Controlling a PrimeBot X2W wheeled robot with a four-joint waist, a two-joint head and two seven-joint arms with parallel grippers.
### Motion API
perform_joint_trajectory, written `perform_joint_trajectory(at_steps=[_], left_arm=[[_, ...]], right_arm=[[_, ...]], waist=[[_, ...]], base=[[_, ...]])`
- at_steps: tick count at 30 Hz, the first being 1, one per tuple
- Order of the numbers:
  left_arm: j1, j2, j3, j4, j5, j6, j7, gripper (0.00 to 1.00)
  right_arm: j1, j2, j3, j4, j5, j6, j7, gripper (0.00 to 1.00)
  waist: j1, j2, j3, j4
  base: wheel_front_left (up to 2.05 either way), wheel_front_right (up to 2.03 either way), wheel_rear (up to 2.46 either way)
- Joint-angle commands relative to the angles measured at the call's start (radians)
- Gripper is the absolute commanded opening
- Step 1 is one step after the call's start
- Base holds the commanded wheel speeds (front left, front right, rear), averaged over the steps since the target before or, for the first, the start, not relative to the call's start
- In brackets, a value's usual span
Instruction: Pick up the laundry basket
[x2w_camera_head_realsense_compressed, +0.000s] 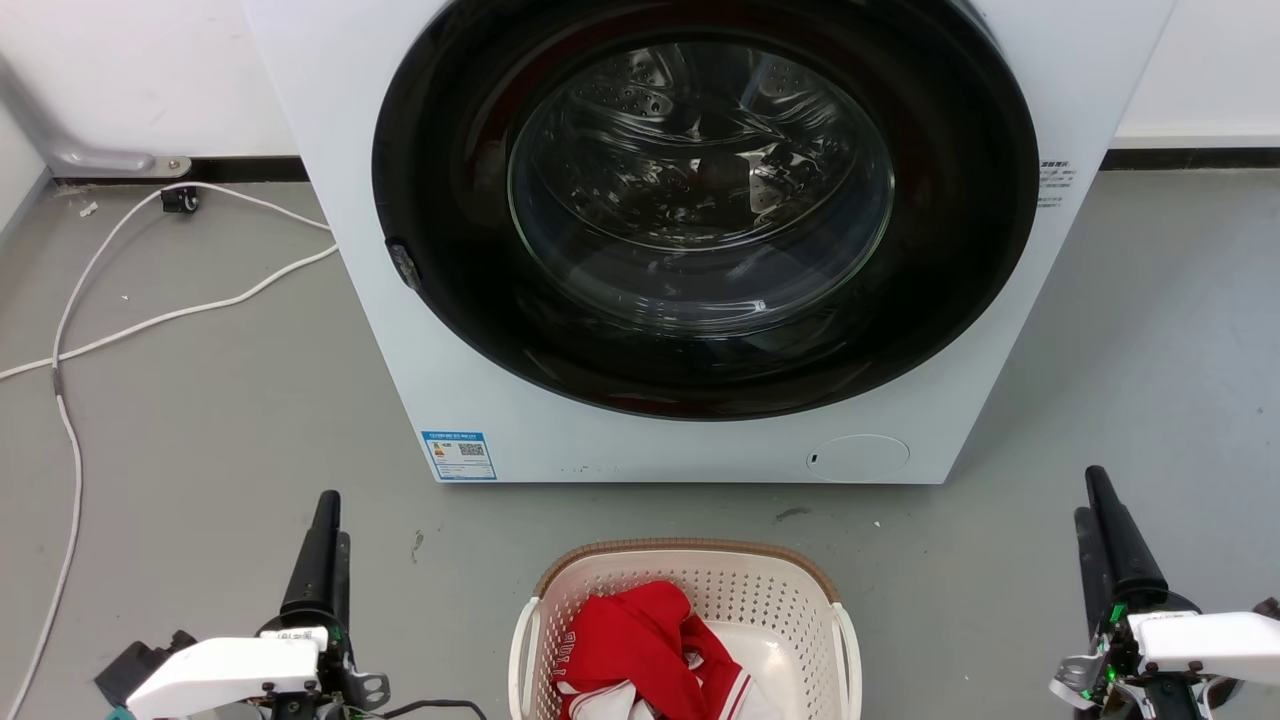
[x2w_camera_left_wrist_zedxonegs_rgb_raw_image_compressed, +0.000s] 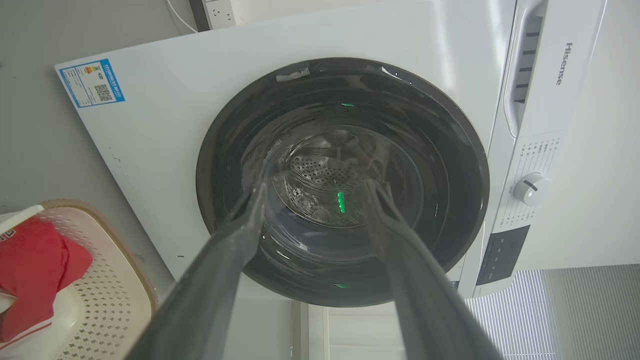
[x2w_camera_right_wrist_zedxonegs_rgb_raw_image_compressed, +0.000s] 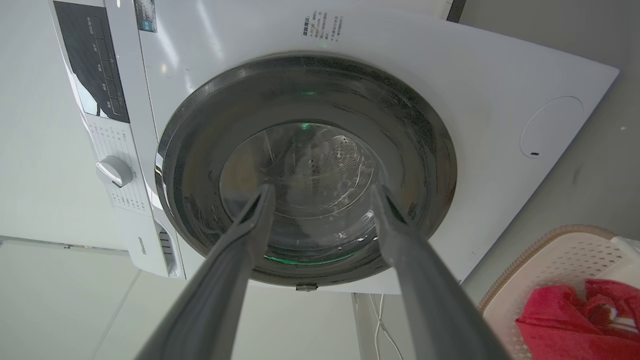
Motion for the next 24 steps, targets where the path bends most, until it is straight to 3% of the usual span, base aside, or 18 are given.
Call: perform_joint_trajectory(at_steps=[1, 12, 17, 24], left_arm=[[-0.008, 0.004, 0.013, -0.028, 0.036, 0.000, -0.014, 1.00], [-0.003, 0.003, 0.036, -0.090, 0.210, 0.009, -0.054, 1.00], [-0.001, 0.003, 0.016, -0.164, 0.370, 0.030, -0.074, 1.00], [0.009, 0.003, -0.034, -0.228, 0.537, 0.063, -0.092, 1.00]], right_arm=[[-0.006, -0.003, -0.012, -0.029, -0.064, 0.000, -0.012, 1.00], [-0.008, -0.002, -0.014, -0.134, -0.367, 0.000, -0.053, 1.00], [-0.005, -0.002, 0.008, -0.197, -0.545, 0.000, -0.074, 1.00], [-0.001, -0.002, 0.018, -0.242, -0.689, 0.000, -0.093, 1.00]], waist=[[0.0000, 0.0000, 0.000, 0.000], [0.0000, 0.0000, 0.001, 0.001], [0.0000, 0.0000, 0.005, 0.002], [0.0000, 0.0000, 0.008, 0.002]], base=[[0.00, 0.00, 0.00], [0.00, 0.00, 0.00], [0.00, 0.00, 0.00], [0.00, 0.00, 0.00]])
